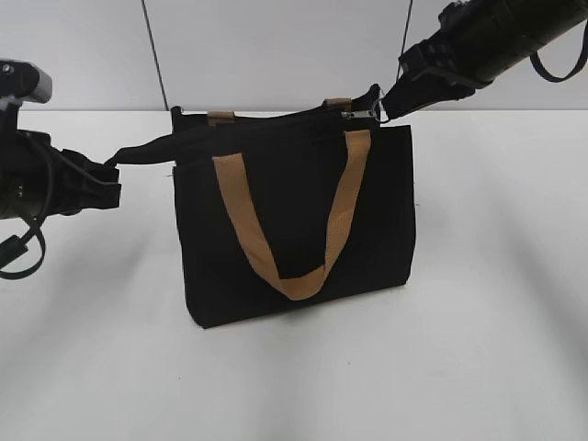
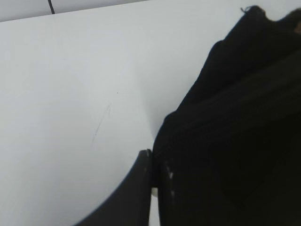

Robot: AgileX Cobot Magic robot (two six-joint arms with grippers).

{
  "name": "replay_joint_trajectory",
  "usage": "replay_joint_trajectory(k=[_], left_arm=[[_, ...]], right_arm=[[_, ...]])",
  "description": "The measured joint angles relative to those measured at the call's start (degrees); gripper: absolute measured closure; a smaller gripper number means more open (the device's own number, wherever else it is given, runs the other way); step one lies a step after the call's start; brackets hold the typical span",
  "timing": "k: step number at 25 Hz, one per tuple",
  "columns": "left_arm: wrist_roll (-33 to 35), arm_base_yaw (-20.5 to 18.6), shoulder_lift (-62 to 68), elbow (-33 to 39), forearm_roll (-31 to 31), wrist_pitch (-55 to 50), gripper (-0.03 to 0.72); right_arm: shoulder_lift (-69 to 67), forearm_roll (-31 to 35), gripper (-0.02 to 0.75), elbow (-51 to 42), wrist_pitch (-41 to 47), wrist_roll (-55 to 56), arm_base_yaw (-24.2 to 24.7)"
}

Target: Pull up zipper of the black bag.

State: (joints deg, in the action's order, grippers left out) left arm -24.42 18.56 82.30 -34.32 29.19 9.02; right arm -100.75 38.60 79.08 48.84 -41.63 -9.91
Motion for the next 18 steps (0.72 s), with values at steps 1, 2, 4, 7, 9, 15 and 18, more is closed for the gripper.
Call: replay_joint_trajectory(k=[1, 2, 4, 7, 9, 15, 18], left_arm=[[0.0, 0.0, 0.0, 0.0, 0.0, 0.0, 0.692], [0.0, 0.0, 0.0, 0.0, -0.1, -0.1, 0.692], [0.0, 0.0, 0.0, 0.0, -0.8, -0.8, 0.681], [0.0, 0.0, -0.1, 0.0, -2.7, -3.4, 0.553], [0.0, 0.0, -0.5, 0.0, -4.4, -6.8, 0.403], [-0.1, 0.1, -6.0, -0.9, -11.9, -22.3, 0.228], [-0.1, 1.7, -10.5, -1.2, -14.6, -26.5, 0.248]], right_arm=[[0.0, 0.0, 0.739, 0.0, 0.0, 0.1, -0.1], [0.0, 0.0, 0.739, 0.0, 0.0, 0.3, -0.3], [0.0, -0.1, 0.733, 0.0, 0.1, 0.3, -1.2], [0.0, -0.8, 0.611, 0.0, 0.8, 0.4, -2.8], [0.0, -1.9, 0.499, 0.0, 1.8, 1.1, -3.9], [2.2, -5.1, 0.396, 0.0, 4.1, 4.7, -4.5], [4.7, -5.4, 0.392, 0.0, 4.9, 6.1, -4.5]])
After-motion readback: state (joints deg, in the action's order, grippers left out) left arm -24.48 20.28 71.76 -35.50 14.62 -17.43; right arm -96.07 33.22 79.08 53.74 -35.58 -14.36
